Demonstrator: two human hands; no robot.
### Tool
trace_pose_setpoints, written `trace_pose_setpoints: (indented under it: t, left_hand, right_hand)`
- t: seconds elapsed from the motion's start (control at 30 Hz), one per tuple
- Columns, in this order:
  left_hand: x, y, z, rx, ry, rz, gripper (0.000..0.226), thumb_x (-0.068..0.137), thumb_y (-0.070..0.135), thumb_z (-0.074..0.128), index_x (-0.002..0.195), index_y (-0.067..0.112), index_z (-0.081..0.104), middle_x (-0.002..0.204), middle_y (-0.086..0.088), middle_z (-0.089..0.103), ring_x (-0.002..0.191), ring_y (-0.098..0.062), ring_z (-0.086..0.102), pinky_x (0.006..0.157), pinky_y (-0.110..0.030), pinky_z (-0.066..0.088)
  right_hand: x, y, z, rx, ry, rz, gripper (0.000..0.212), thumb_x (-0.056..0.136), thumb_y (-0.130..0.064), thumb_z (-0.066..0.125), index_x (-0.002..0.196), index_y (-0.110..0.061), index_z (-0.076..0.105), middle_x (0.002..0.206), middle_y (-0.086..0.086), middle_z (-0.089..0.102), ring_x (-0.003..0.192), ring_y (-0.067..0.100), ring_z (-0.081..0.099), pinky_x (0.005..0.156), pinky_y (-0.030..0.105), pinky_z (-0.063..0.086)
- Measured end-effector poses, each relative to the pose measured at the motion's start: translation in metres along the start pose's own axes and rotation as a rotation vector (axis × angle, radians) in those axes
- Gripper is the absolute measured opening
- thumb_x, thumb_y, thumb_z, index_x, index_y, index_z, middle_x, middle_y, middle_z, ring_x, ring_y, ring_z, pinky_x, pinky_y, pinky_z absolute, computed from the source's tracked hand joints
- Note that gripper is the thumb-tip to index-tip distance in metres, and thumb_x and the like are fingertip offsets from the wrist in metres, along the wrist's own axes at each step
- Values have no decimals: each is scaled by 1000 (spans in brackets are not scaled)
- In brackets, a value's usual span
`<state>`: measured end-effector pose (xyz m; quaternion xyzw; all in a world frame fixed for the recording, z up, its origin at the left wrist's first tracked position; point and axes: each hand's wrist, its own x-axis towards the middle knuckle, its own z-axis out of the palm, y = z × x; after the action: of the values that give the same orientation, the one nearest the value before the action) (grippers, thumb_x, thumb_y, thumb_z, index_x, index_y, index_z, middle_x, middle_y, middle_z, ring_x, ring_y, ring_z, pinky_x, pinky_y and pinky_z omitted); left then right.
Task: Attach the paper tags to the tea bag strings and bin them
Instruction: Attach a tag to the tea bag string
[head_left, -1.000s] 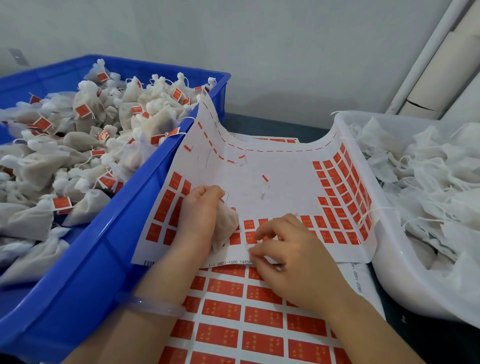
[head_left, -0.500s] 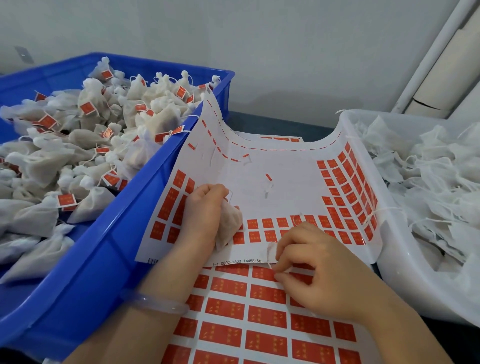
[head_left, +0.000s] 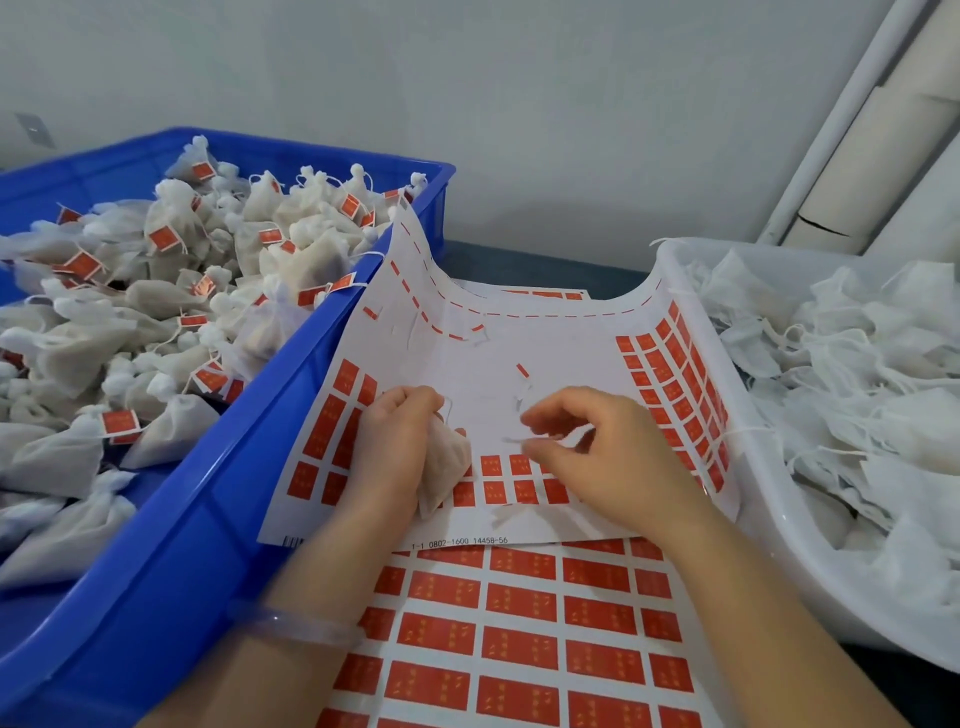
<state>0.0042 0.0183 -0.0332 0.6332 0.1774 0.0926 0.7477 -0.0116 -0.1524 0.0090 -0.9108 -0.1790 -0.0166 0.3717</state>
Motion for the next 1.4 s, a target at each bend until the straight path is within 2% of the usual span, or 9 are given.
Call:
trace_pose_setpoints:
  t: [0.17,0.33,0.5,0.87,0.97,1.07,1.23,1.33,1.4]
  left_hand:
    - [1,0,-1,-5,-4,-4,20,84,8,52,66,13,51,54,2,54,52,-14,53,59,-34,48]
    - [-1,2,1,-51,-5,-20,18,83,13,52,65,15,52,55,1,56,61,-21,54,73,-44,49]
    - [-1,2,1,-48,4,-14,22,84,7,52,63,14,51,50,4,54,55,-17,52,68,-39,46]
    - [-1,2,2,-37,4,-9,20,84,10,52,64,14,50,54,2,54,57,-19,53,66,-39,48]
    - [-1,4,2,2,6,-4,18,83,12,52,66,14,51,61,-1,54,61,-21,54,66,-39,50]
    - [0,3,2,-15,10,-23,20,87,10,50,67,14,51,62,-2,54,59,-18,54,68,-40,51]
    - [1,1,2,4,4,-15,19,85,10,51,67,14,51,60,-1,54,59,-18,54,68,-39,49]
    - [1,1,1,34,0,0,18,83,12,52,65,15,52,51,6,54,45,-8,52,49,-25,46]
    - [1,1,0,15,-7,-18,15,80,13,53,66,15,52,51,4,54,47,-10,52,50,-27,46]
  right_hand:
    - [23,14,1,-58,-42,96,14,79,-31,72,79,-37,59,87,-24,58,78,-2,55,58,4,36]
    - [55,24,15,-492,266,-31,25,92,-28,54,111,-19,67,112,-1,65,97,12,58,82,18,40]
    - [75,39,23,-662,112,-33,27,95,-25,50,119,-18,61,118,2,61,101,14,56,89,21,43]
    - [75,35,15,-536,-169,128,28,93,-23,51,119,-17,60,129,1,46,106,14,47,85,21,38]
    - [57,32,12,-376,-240,160,44,96,-30,39,137,-15,41,145,0,30,126,15,36,99,29,35]
    - [36,32,12,-433,-347,138,55,99,-36,29,148,-17,15,157,-3,8,143,16,10,114,33,14]
    - [19,21,20,-323,-72,-5,33,95,-33,44,127,-30,51,147,-14,32,138,6,19,107,24,15]
    - [17,10,38,-147,-131,2,26,93,-28,50,118,-32,56,145,-14,33,136,5,21,109,27,19]
    - [17,13,50,-197,-111,-12,29,93,-27,48,122,-28,53,147,-11,31,137,7,20,110,27,18]
